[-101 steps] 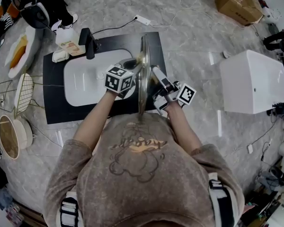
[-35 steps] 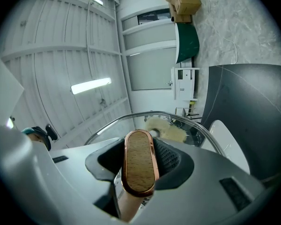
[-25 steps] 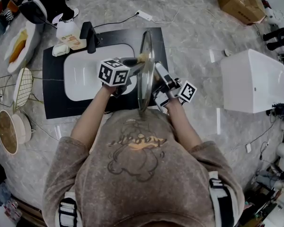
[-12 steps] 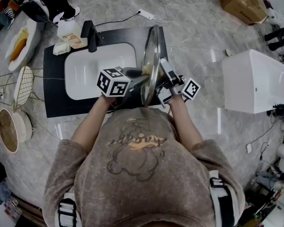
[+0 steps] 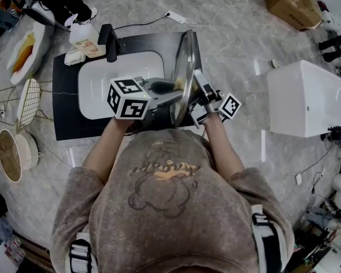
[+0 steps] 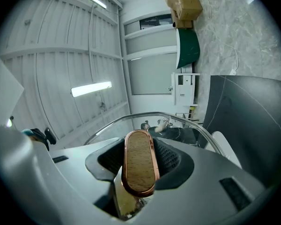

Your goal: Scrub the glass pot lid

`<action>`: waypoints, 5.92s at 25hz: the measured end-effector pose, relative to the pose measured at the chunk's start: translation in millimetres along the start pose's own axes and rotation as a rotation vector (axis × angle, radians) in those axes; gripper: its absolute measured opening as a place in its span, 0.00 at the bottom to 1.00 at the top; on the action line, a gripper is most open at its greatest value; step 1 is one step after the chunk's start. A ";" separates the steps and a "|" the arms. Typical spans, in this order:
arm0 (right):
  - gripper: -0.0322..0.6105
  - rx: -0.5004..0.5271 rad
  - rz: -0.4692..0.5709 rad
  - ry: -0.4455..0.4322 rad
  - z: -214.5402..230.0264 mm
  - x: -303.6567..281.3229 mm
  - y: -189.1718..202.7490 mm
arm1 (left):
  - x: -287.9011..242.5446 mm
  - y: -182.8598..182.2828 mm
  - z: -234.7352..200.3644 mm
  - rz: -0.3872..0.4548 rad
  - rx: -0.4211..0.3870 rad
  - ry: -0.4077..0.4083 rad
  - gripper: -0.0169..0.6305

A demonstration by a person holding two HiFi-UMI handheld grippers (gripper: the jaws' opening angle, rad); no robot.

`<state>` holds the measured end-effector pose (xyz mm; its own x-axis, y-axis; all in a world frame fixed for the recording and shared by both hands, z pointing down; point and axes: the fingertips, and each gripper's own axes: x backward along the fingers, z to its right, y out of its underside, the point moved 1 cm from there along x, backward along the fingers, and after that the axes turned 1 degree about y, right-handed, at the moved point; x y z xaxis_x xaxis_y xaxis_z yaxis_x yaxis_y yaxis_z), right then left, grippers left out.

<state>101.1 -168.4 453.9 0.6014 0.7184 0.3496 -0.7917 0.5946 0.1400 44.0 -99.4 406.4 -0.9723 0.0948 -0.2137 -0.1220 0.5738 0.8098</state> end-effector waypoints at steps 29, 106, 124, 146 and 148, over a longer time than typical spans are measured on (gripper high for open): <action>0.32 -0.030 -0.087 -0.024 -18.3 8.1 38.9 | 10.6 -35.7 -107.9 0.138 0.005 -0.308 0.12; 0.32 0.789 -0.300 0.613 9.2 55.4 -28.5 | 104.8 -6.3 -43.4 0.451 0.316 -0.121 0.12; 0.32 0.993 -0.713 0.827 113.4 20.6 5.1 | 125.7 0.8 -48.3 0.475 0.305 -0.214 0.12; 0.32 1.107 -0.884 0.904 172.2 18.4 28.9 | 144.7 20.7 -52.7 0.482 0.343 -0.280 0.12; 0.32 1.113 -0.880 0.907 172.1 18.8 28.6 | 143.2 20.3 -52.9 0.479 0.343 -0.273 0.12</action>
<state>71.3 -200.0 623.9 0.4201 0.5270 -0.7387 0.3475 0.6586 0.6675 -108.2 -117.2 421.2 -0.8117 0.5827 -0.0402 0.4276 0.6396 0.6388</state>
